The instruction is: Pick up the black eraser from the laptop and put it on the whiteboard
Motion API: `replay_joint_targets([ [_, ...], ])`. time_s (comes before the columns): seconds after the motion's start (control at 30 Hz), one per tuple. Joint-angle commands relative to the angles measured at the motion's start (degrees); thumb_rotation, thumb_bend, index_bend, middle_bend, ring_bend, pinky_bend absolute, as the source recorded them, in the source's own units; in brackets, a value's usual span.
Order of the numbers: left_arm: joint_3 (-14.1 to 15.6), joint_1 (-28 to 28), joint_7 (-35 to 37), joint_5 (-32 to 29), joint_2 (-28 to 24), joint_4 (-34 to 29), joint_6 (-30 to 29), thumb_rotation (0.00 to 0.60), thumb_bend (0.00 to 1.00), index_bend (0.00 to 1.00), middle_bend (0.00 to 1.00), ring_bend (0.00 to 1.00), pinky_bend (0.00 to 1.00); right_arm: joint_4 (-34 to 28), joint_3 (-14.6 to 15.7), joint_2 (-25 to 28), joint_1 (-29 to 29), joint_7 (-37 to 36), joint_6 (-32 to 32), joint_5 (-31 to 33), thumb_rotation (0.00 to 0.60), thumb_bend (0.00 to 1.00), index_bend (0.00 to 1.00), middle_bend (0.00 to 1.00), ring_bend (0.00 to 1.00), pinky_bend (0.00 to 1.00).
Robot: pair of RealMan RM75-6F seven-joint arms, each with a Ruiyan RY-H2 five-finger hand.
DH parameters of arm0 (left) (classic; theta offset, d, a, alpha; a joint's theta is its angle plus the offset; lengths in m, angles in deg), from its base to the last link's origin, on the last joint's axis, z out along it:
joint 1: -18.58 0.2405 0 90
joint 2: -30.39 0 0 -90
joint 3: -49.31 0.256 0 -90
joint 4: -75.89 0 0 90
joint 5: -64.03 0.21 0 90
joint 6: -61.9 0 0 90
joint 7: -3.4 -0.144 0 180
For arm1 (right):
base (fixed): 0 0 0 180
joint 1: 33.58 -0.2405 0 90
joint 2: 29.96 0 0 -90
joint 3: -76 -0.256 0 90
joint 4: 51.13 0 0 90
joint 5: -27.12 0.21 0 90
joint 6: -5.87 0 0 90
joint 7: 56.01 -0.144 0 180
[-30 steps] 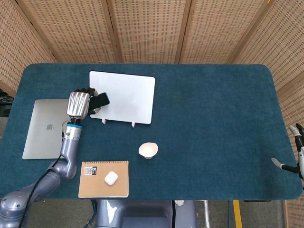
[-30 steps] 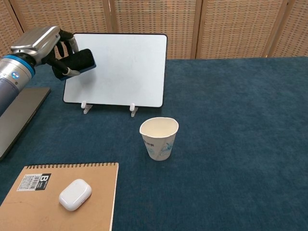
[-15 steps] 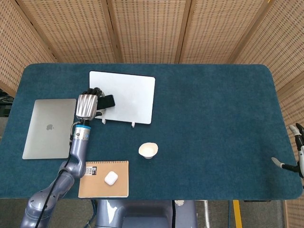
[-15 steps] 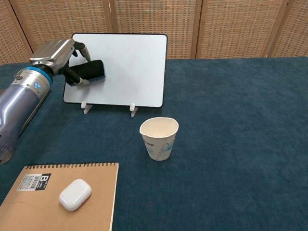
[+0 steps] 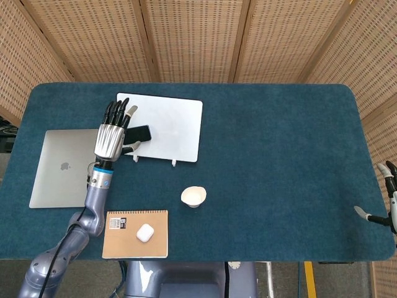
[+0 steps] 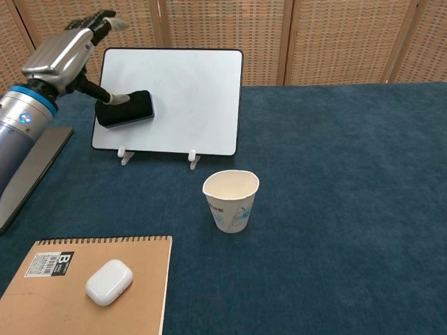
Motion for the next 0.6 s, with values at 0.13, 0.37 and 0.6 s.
replay_joint_targets([
  [0.13, 4.57, 7.42, -0.14, 3.84, -12.96, -16.88, -5.9, 0.6, 0.0, 0.0, 0.0, 0.0, 0.0, -0.58, 0.24, 0.23, 0.36, 0.05, -1.01, -0.8, 0.6, 0.0, 0.0, 0.0, 0.0, 0.0],
  [0.37, 10.38, 17.71, -14.87, -0.82, -42.16, -60.48, 1.31, 0.6, 0.0, 0.0, 0.0, 0.0, 0.0, -1.64, 0.69, 0.48, 0.93, 0.62, -2.7, -2.17, 0.6, 0.0, 0.0, 0.0, 0.0, 0.0],
  [0.6, 15.47, 27.03, -11.95, -0.57, -51.91, -74.25, -3.92, 0.6, 0.0, 0.0, 0.0, 0.0, 0.0, -2.75, 1.08, 0.59, 1.51, 1.74, -4.39, -3.27, 0.6, 0.0, 0.0, 0.0, 0.0, 0.0],
])
